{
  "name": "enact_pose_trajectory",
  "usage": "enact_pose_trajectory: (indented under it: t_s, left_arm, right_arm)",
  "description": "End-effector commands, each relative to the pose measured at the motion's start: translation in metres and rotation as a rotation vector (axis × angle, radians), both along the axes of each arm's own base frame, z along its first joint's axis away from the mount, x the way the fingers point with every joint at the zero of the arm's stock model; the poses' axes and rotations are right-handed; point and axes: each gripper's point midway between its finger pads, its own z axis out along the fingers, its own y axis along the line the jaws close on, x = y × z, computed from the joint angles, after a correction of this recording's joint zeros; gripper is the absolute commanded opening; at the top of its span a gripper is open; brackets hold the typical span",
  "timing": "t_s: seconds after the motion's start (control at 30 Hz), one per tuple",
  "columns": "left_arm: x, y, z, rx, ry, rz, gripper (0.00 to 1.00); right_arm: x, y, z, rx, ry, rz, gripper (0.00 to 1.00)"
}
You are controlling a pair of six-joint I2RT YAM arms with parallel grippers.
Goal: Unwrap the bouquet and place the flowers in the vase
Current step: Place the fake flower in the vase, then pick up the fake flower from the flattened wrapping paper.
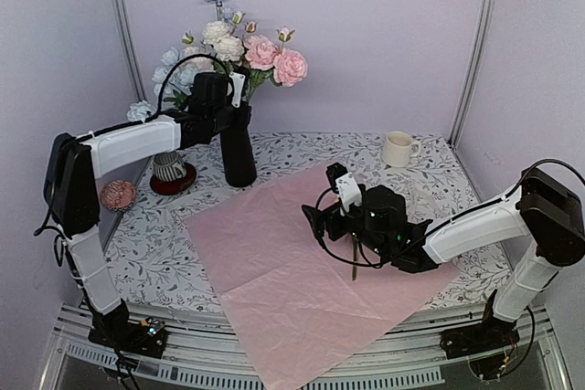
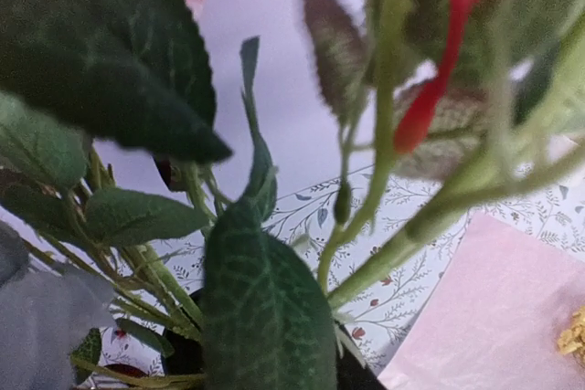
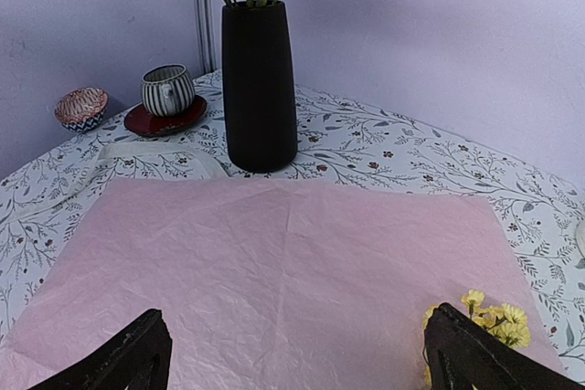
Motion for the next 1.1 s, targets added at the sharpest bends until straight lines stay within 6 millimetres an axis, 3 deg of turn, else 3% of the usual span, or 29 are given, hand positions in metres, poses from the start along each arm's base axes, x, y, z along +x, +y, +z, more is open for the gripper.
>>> enact_pose_trajectory:
  t_s: [0.0,0.33,0.47,0.63,0.9,1.07]
  left_arm:
    - [0.009,0.005,-0.025,-0.006,0.05,0.032,0.22]
    - [0.004,0.008,-0.042,-0.019,0.078,0.043,0.23]
    - [0.0,0.006,-0.045,-0.023,0.088,0.029,0.31]
    - [-0.011,0.002,-0.028,-0.041,0.07,-0.001,0.45]
    - [-0.049,-0.003,-0.022,-0.042,0.084,-0.039,0.7]
    - [-0.083,-0.004,-0.022,-0.033,0.098,-0.049,0.76]
  right_arm:
    - [0.002,0.002,0.003,0.004,-0.002,0.005,0.99]
    - [0.002,0.002,0.003,0.002,-0.001,0.003,0.99]
    - [0.002,0.002,0.002,0.002,-0.001,0.003,0.99]
    - [0.003,0.002,0.001,-0.003,0.001,-0.001,0.99]
    - [0.003,0.0,0.004,0.006,-0.001,-0.008,0.99]
    - [0.002,-0.001,0.006,0.013,0.0,-0.006,0.99]
